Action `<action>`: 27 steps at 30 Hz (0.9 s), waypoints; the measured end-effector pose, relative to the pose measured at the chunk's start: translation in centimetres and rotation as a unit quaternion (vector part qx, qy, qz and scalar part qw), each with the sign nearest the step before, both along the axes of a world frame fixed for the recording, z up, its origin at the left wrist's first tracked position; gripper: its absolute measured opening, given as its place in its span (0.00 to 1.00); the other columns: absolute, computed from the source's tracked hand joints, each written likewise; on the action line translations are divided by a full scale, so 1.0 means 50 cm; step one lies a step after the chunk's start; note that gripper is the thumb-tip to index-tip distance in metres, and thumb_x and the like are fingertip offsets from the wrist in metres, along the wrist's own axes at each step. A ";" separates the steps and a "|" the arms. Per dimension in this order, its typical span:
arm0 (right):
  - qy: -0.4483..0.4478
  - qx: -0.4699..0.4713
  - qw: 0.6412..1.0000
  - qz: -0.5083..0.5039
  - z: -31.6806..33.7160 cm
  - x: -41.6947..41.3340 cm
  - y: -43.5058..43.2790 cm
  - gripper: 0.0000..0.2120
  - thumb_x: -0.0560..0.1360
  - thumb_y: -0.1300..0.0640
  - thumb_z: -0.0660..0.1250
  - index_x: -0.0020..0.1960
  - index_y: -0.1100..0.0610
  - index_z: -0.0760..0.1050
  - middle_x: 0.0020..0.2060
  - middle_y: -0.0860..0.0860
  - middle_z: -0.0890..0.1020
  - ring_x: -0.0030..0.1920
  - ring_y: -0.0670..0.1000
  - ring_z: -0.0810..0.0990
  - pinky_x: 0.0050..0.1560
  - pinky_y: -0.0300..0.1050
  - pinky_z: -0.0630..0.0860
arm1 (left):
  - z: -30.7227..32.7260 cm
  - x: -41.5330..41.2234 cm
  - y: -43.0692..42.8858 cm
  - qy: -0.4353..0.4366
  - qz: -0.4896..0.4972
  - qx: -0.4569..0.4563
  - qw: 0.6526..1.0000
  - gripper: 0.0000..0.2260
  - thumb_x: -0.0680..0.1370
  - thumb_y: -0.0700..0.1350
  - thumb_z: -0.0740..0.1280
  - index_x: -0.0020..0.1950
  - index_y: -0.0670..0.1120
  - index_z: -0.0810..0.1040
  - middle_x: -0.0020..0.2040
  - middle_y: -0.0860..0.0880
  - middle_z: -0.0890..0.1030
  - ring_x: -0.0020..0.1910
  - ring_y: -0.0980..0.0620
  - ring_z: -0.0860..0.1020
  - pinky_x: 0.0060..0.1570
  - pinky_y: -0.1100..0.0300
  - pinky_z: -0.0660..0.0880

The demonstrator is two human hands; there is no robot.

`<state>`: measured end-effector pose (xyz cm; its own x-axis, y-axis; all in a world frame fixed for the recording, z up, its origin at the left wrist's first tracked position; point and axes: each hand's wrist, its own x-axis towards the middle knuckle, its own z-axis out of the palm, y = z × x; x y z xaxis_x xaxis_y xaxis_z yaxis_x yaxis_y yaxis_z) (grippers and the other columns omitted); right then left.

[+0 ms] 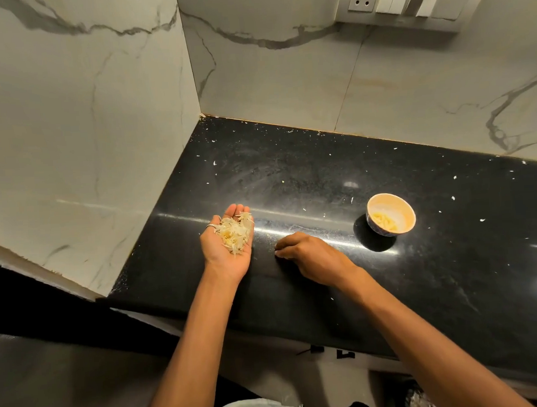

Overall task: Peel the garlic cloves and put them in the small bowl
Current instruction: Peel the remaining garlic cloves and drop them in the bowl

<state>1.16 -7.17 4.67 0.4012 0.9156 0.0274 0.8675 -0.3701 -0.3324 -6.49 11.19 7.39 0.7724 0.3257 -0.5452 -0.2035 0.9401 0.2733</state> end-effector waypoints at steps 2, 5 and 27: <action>-0.007 -0.006 1.000 -0.004 0.007 0.001 0.001 0.18 0.72 0.72 0.67 0.58 0.62 0.84 0.59 0.55 0.83 0.58 0.58 0.82 0.53 0.52 0.81 | -0.002 0.001 0.000 -0.002 0.004 -0.004 1.000 0.21 0.87 0.49 0.50 0.59 0.39 0.79 0.60 0.42 0.82 0.62 0.45 0.79 0.69 0.51 0.71; -0.021 -0.023 0.999 -0.013 0.016 -0.006 0.008 0.16 0.72 0.71 0.66 0.55 0.62 0.84 0.54 0.55 0.84 0.53 0.59 0.82 0.49 0.55 0.81 | -0.009 0.002 -0.001 -0.005 0.002 -0.003 1.000 0.21 0.87 0.49 0.50 0.59 0.39 0.79 0.61 0.42 0.81 0.64 0.45 0.78 0.69 0.51 0.71; 0.370 0.196 0.843 -0.338 0.118 -0.004 0.017 0.04 0.70 0.66 0.74 0.41 0.58 0.84 0.34 0.51 0.85 0.34 0.45 0.80 0.38 0.43 0.79 | -0.026 0.018 -0.070 0.022 -0.029 -0.001 0.999 0.19 0.87 0.49 0.50 0.57 0.39 0.77 0.57 0.41 0.80 0.61 0.44 0.78 0.67 0.51 0.71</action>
